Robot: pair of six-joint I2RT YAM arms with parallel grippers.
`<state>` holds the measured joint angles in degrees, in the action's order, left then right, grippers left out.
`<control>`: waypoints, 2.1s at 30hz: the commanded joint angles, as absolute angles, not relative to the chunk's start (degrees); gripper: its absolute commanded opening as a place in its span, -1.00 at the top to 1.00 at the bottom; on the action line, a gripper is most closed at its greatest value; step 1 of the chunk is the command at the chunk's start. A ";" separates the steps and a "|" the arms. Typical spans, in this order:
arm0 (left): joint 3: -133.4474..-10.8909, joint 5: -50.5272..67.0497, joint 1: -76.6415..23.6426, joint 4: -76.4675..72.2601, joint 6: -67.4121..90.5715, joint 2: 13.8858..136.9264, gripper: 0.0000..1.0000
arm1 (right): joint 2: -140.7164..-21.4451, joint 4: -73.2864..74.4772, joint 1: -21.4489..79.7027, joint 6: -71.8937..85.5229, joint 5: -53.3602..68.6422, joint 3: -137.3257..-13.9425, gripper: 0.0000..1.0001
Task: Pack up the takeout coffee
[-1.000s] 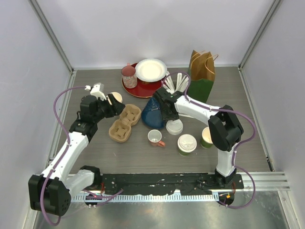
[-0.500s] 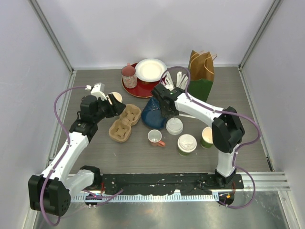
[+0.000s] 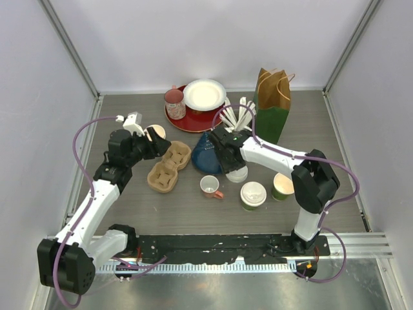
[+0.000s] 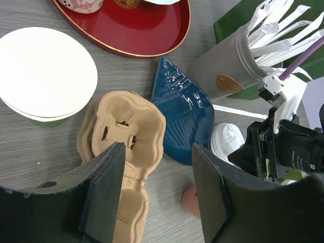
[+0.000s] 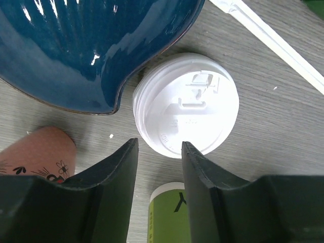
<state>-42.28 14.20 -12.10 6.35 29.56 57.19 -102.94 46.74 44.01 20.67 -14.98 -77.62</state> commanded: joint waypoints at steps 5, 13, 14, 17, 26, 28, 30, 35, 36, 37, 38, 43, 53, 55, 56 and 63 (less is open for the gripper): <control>-42.27 15.73 -12.57 4.92 29.09 55.46 -0.16 | -99.84 40.79 43.24 9.85 -11.34 -75.41 0.12; -42.63 15.47 -12.57 5.18 28.92 55.55 -0.15 | -102.04 40.86 43.24 8.09 -13.09 -75.41 0.36; -42.54 15.47 -12.57 5.19 28.92 55.63 -0.15 | -102.13 40.87 43.24 7.65 -13.01 -75.50 0.39; -42.45 15.47 -12.57 5.10 29.00 55.55 -0.15 | -102.57 40.78 43.16 7.29 -11.17 -75.59 0.40; -42.36 15.64 -12.66 5.10 28.74 55.55 -0.15 | -104.50 39.73 43.24 5.71 -11.86 -74.62 0.41; -42.28 15.47 -12.57 5.10 28.65 55.55 -0.14 | -104.50 39.81 43.24 5.71 -11.78 -74.79 0.41; -42.28 15.64 -12.57 5.10 28.57 55.63 -0.15 | -104.06 40.25 43.24 5.89 -11.34 -75.06 0.41; -42.19 15.73 -12.66 4.92 28.48 55.90 -0.15 | -101.69 40.87 43.33 6.42 -10.72 -76.11 0.38; -42.19 15.73 -12.66 4.83 28.48 55.81 -0.14 | -100.82 40.78 43.42 6.42 -10.29 -76.11 0.37; -42.19 15.73 -12.57 4.75 28.48 55.81 -0.15 | -100.46 40.61 43.59 6.33 -10.11 -75.94 0.35; -42.19 15.73 -12.57 4.66 28.48 55.90 -0.14 | -100.02 40.34 43.94 6.42 -10.28 -75.68 0.34; -42.10 15.91 -12.66 4.57 28.39 55.99 -0.15 | -100.10 39.64 44.12 6.33 -10.55 -73.92 0.30; -42.10 16.17 -12.66 4.66 28.48 55.72 -0.15 | -102.04 39.46 45.53 5.98 -14.76 -73.65 0.40; -42.19 16.08 -12.66 4.83 28.48 55.63 -0.15 | -102.39 39.64 45.53 6.15 -16.07 -73.48 0.51; -42.19 16.17 -12.66 4.83 28.56 55.55 -0.14 | -102.39 39.64 45.44 6.24 -16.52 -73.30 0.51; -42.01 16.35 -12.66 4.92 28.48 55.37 -0.14 | -104.06 41.39 45.44 7.30 -19.25 -74.00 0.60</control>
